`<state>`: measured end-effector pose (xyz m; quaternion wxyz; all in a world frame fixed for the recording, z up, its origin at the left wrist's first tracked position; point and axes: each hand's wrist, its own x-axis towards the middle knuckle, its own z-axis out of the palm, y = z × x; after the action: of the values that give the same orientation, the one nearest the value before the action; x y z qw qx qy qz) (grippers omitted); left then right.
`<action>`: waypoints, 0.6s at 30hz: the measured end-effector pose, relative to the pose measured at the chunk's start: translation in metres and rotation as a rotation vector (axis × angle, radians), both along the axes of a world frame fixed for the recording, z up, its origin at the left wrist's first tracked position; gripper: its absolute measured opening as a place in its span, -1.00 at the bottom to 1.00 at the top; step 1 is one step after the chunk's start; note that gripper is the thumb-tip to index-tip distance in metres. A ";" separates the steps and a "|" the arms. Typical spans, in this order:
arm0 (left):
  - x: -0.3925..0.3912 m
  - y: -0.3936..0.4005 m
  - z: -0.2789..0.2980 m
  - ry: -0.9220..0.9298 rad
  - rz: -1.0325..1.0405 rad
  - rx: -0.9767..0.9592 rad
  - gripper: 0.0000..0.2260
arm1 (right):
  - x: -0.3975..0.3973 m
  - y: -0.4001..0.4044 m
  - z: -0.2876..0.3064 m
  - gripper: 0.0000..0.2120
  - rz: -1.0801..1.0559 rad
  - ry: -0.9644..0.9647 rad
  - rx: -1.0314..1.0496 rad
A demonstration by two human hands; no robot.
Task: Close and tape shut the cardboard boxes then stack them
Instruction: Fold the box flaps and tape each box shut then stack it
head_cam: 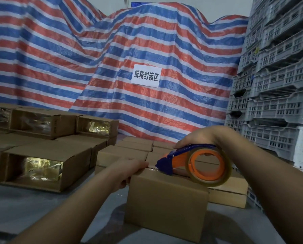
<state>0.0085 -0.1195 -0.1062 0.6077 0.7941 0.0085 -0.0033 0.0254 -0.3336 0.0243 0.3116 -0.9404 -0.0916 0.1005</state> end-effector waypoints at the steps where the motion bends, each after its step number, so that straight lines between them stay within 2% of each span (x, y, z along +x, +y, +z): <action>1: -0.001 0.000 0.000 0.021 -0.003 -0.040 -0.73 | -0.003 -0.001 0.000 -0.63 0.005 0.022 -0.044; 3: -0.003 -0.001 -0.001 0.050 -0.007 -0.077 -0.73 | -0.005 -0.003 0.005 -0.75 0.064 0.066 -0.165; 5: -0.006 -0.001 0.000 0.066 -0.003 -0.096 -0.73 | -0.007 -0.007 0.012 -0.72 0.053 0.155 -0.173; 9: -0.005 -0.001 0.000 0.081 0.011 -0.100 -0.74 | -0.012 -0.031 0.016 -0.47 0.028 0.208 -0.181; 11: -0.006 -0.001 0.001 0.078 0.020 -0.092 -0.76 | -0.017 -0.052 0.020 -0.42 0.024 0.255 -0.227; 14: -0.005 -0.002 0.000 0.099 0.016 -0.121 -0.75 | -0.029 -0.085 0.020 -0.45 -0.020 0.249 -0.269; 18: -0.006 -0.004 -0.001 0.110 0.043 -0.151 -0.72 | -0.035 -0.102 0.004 -0.63 -0.069 0.153 -0.221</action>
<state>0.0024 -0.1234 -0.1076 0.6642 0.7445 0.0584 -0.0345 -0.0096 -0.4354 0.0278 0.2155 -0.9612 -0.0237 0.1708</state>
